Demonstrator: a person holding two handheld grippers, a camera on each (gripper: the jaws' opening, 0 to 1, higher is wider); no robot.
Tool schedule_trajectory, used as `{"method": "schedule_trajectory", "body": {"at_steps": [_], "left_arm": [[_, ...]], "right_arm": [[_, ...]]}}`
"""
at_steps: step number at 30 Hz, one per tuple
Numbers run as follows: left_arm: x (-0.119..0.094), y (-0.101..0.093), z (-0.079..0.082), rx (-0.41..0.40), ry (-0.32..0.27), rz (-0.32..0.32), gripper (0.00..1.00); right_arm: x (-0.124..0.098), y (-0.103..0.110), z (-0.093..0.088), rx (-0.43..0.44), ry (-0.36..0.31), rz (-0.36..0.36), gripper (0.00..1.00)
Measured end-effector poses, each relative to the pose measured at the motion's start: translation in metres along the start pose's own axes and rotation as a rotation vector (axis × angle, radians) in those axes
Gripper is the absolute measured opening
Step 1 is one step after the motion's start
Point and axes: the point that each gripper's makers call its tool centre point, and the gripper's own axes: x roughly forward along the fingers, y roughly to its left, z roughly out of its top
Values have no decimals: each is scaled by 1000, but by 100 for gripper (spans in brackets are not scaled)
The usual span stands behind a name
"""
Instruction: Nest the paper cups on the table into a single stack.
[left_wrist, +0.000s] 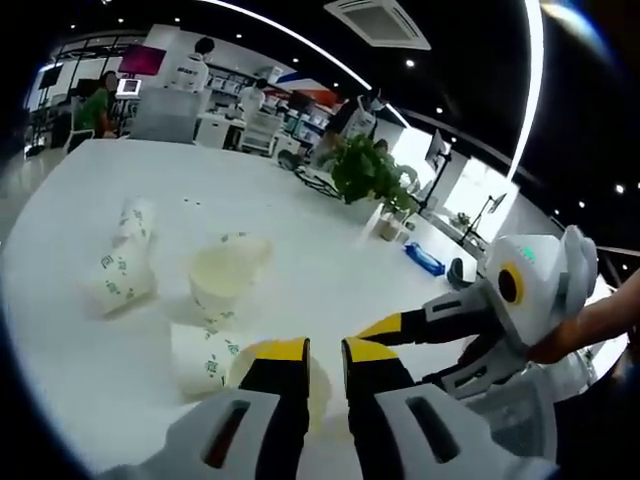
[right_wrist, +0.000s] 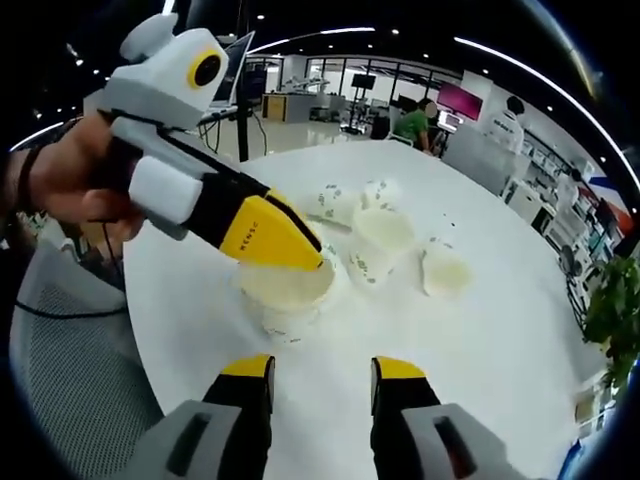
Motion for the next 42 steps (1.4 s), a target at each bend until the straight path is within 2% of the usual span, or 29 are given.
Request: {"method": "schedule_trajectory", "body": {"at_steps": [4, 19, 27, 29, 35, 42], "left_arm": [[-6, 9, 5, -13, -22, 18, 11], [-37, 42, 1, -44, -55, 107, 14], [-50, 65, 1, -72, -69, 157, 17], [-52, 73, 1, -88, -73, 167, 17], [-42, 99, -2, -112, -62, 180, 18], [-26, 111, -14, -114, -21, 169, 19]], "right_arm": [[0, 1, 1, -3, 4, 3, 36], [0, 5, -3, 12, 15, 16, 36], [-4, 4, -12, 49, 14, 10, 36], [-7, 5, -19, 69, 20, 7, 36], [-10, 6, -33, 110, 33, -3, 36], [-19, 8, -40, 145, 39, -14, 37]]}}
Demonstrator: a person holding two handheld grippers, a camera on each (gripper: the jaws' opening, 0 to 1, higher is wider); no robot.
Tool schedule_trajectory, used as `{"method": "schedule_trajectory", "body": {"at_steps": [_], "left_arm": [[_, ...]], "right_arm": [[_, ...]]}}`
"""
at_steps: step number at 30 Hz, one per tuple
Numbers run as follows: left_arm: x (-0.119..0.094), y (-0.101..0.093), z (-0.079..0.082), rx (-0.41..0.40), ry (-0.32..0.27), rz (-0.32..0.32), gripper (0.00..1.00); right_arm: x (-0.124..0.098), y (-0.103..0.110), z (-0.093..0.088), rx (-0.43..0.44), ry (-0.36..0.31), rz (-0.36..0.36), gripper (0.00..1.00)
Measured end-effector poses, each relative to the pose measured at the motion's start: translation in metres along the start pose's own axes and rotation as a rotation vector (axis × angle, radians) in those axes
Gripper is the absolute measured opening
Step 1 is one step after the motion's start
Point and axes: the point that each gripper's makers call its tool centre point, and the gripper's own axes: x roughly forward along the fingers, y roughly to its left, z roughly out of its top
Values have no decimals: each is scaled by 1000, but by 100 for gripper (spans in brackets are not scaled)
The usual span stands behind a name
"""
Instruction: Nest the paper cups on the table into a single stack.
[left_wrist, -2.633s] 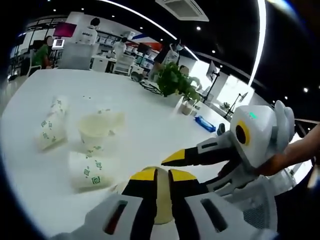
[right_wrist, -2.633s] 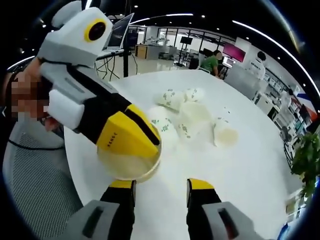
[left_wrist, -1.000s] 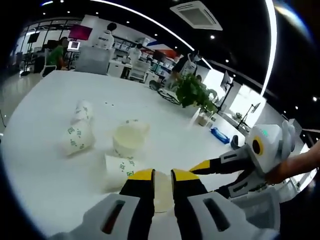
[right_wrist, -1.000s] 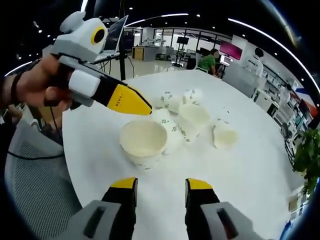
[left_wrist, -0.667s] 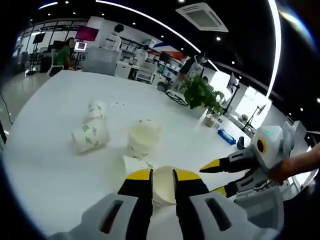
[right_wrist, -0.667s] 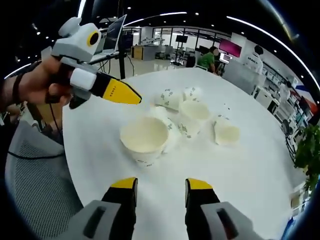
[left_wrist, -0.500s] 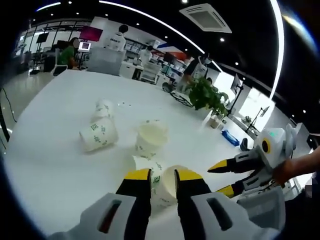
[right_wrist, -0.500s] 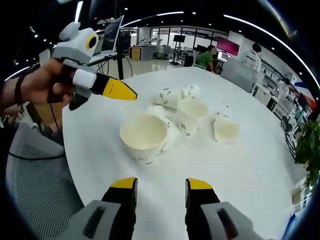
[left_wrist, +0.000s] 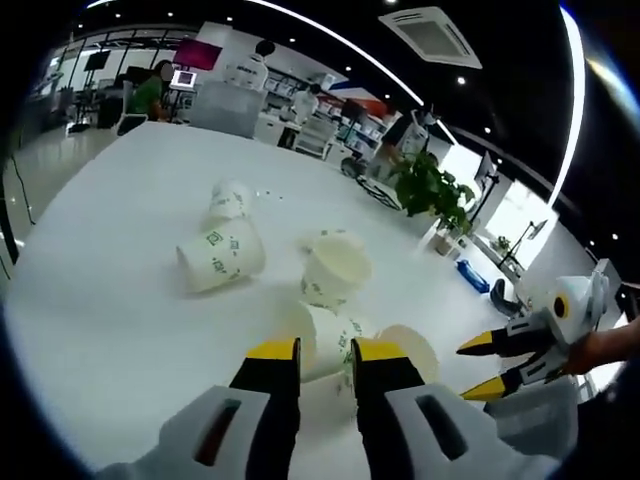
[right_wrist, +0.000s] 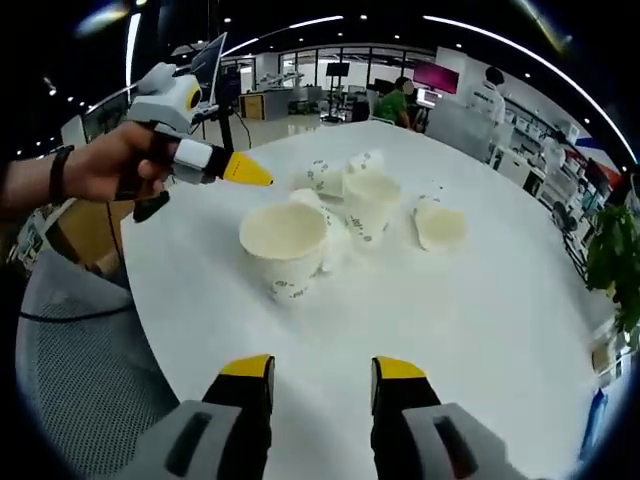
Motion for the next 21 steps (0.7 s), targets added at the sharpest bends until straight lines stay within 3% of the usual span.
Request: {"method": "schedule_trajectory", "body": {"at_steps": [5, 14, 21], "left_arm": [[4, -6, -8, 8, 25, -7, 20], [20, 0, -20, -9, 63, -14, 19], [21, -3, -30, 16, 95, -45, 15]], "right_arm": [[-4, 3, -5, 14, 2, 0, 38], [-14, 7, -12, 43, -14, 17, 46], [-24, 1, -28, 100, -22, 6, 48]]}}
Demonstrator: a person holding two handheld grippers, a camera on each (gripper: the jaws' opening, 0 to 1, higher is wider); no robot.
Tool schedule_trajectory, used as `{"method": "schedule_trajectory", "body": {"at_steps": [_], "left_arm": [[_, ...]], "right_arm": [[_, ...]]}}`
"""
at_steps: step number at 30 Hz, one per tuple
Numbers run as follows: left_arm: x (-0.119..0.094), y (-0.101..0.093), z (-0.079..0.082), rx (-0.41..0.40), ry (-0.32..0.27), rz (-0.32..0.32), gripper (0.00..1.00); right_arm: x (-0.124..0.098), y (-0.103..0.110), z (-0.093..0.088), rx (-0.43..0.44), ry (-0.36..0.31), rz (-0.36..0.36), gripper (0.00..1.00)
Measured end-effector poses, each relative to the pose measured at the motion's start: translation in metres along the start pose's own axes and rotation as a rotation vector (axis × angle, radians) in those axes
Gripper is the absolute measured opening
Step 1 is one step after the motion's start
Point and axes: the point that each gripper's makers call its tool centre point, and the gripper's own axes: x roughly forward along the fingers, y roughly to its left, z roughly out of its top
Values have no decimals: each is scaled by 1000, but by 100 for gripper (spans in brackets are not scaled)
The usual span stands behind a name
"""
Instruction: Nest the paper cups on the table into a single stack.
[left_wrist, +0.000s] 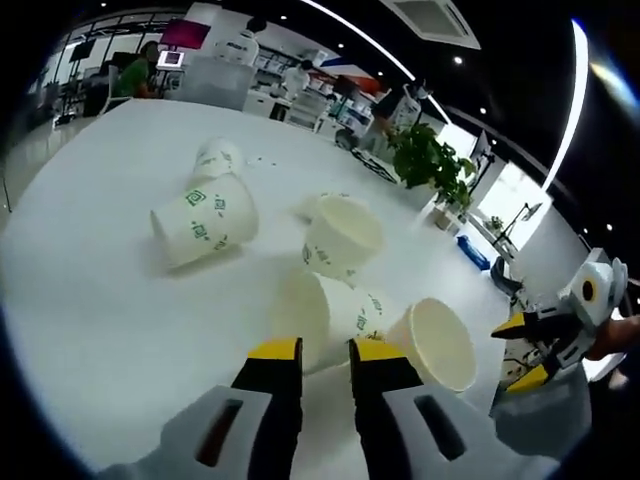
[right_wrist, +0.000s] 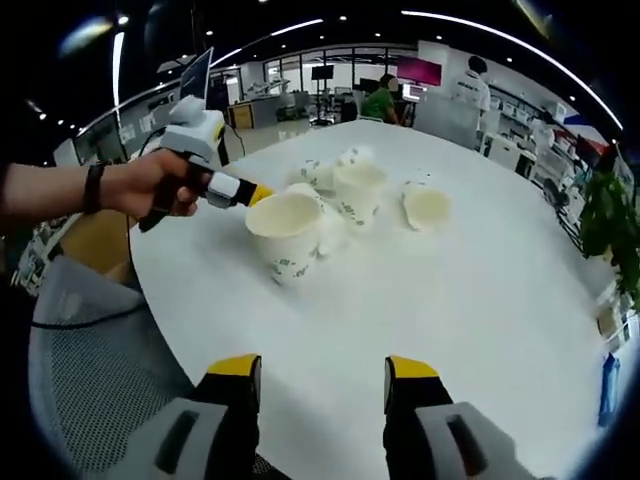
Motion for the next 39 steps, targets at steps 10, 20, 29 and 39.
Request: {"method": "schedule_trajectory", "body": {"at_steps": [10, 20, 29, 39], "left_arm": [[0, 7, -1, 1, 2, -24, 3], [-16, 4, -1, -4, -31, -16, 0], [-37, 17, 3, -4, -69, 17, 0], [-63, 25, 3, 2, -110, 43, 0]], "right_arm": [[-9, -5, -15, 73, 0, -21, 48], [-4, -1, -15, 83, 6, -22, 47], [6, 6, -12, 79, 11, -4, 47], [16, 9, -1, 62, 4, 3, 46]]}}
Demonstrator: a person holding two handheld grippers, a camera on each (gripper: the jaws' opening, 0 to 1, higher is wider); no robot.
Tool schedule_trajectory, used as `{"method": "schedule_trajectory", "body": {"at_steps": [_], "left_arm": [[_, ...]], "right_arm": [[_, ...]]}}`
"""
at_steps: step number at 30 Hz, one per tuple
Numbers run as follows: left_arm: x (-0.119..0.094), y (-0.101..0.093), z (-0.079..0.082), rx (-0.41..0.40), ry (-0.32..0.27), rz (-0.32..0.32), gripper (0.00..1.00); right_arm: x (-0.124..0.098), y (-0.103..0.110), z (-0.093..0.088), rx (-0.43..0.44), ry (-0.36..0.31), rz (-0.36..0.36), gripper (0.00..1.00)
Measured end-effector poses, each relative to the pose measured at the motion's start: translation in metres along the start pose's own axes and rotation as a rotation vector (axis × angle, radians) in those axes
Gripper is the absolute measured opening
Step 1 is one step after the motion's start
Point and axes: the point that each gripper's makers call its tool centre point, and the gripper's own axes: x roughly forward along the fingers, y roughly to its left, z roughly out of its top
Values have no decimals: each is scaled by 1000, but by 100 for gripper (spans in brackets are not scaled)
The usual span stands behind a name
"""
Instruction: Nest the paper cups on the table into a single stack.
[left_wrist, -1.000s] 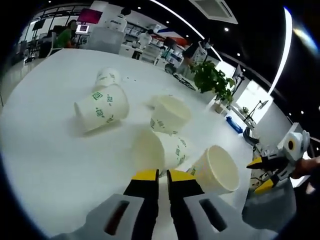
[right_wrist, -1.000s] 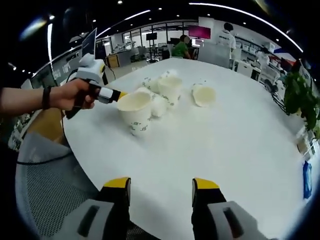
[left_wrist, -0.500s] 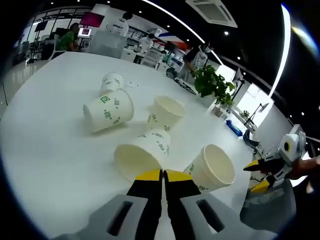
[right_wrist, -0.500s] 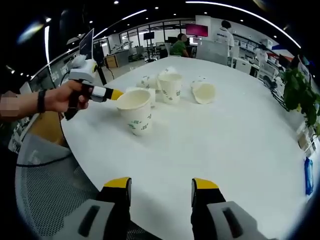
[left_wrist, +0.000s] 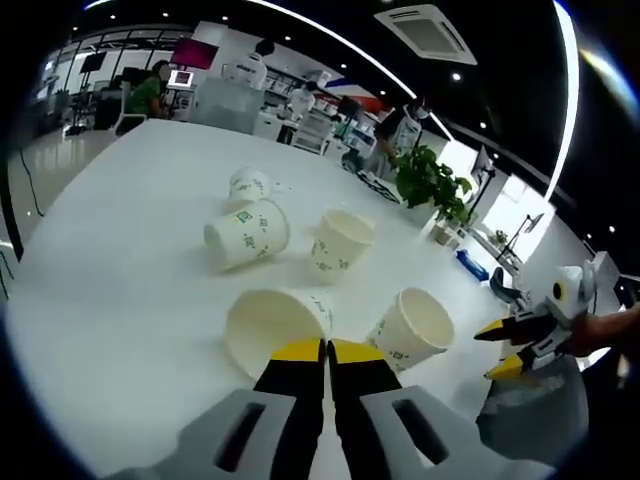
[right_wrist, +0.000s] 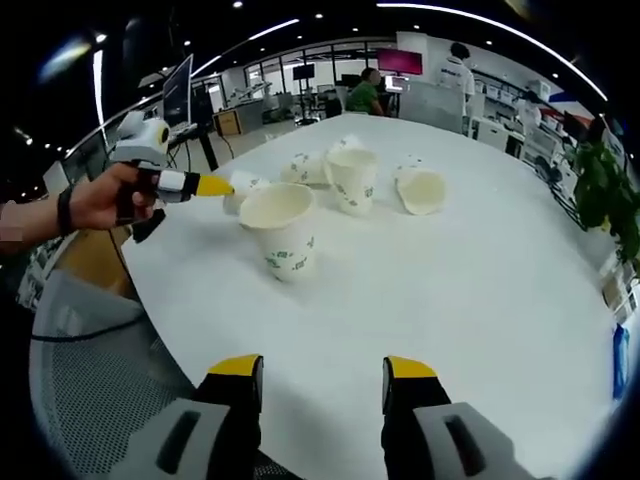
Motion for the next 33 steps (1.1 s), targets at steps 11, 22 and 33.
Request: {"method": "schedule_trajectory", "body": {"at_steps": [11, 22, 33], "left_arm": [[-34, -9, 8, 23, -50, 19, 0], [-45, -24, 28, 39, -94, 10, 0], [-42, -47, 45, 80, -105, -20, 0]], "right_arm": [[5, 3, 17, -34, -17, 5, 47], [8, 4, 30, -63, -31, 8, 47], [6, -1, 37, -69, -38, 3, 47]]}}
